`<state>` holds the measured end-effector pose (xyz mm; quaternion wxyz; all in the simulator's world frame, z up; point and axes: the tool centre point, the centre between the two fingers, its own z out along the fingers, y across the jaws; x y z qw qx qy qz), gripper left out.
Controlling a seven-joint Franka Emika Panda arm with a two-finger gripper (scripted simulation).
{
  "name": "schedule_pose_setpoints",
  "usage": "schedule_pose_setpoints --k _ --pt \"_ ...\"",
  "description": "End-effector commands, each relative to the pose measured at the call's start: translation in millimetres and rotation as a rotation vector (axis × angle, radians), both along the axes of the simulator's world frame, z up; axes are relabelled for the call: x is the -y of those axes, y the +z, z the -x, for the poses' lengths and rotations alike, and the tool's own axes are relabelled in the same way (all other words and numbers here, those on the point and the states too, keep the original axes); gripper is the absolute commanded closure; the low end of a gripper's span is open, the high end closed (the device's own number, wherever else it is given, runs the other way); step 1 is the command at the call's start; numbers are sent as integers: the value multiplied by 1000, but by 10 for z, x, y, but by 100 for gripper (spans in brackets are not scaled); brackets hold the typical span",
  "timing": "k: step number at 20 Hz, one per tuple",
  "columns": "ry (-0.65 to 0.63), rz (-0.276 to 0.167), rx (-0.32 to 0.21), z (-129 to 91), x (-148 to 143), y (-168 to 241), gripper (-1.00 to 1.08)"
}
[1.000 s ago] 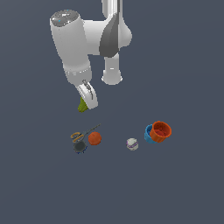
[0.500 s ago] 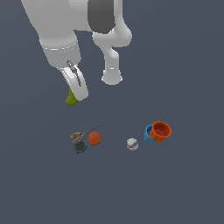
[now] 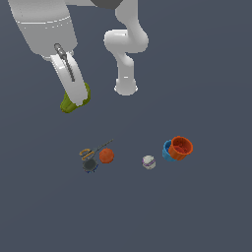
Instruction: Pick up a designated object from a clutter of objects.
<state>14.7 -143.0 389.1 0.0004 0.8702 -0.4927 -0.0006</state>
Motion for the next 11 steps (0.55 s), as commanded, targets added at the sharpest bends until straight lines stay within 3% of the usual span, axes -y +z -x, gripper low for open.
schedule_pose_setpoints --k 1,11 --pt "0 0 1 -49 19 101 108" --pt "0 0 1 -125 48 241 108"
